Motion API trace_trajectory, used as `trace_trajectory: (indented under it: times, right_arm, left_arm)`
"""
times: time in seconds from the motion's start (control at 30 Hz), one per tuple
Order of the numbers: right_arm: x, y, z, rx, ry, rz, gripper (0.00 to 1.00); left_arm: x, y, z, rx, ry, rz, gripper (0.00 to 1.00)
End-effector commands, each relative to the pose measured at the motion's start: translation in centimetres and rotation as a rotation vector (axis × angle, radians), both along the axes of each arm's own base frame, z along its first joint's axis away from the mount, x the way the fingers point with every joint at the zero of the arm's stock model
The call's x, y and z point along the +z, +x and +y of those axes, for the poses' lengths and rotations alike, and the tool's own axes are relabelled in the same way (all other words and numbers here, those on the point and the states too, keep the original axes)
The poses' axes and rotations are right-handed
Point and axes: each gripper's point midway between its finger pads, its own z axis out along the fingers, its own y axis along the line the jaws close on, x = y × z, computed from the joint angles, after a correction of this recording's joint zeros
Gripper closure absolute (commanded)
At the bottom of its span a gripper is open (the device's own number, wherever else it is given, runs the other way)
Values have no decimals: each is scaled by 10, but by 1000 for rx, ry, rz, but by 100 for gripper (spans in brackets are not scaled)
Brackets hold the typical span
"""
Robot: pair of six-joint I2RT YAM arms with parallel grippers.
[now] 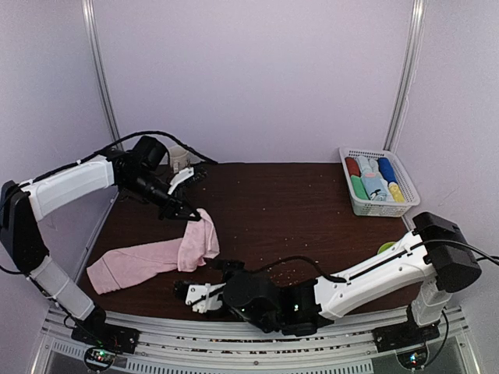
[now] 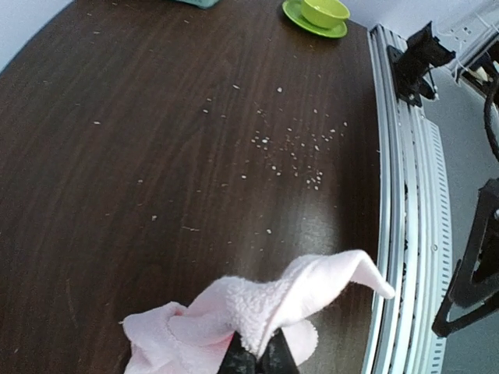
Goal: Roll the towels
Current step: Place the towel at the center of the board.
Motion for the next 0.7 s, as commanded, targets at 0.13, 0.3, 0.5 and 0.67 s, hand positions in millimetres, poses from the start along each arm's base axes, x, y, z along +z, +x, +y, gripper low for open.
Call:
trace_trajectory:
  times: [0.13,0.3,0.5,0.67]
  right_arm:
    - [-27,-20,-15,100,-326,-7,17]
    - [-28,-16,-21,67,-394,-17,17]
    - [-43,-6,-12,82,-521,-45,16]
    - [-61,17,10,47,-529,-25,21]
  left_arm:
    - [-12,-26,-75,-224,-27,57,58]
    - [19,5,-59,-155,-17,-82,2]
    - [44,32,58,113,48,-232,2]
    - [25,30,170,395,180,-283,2]
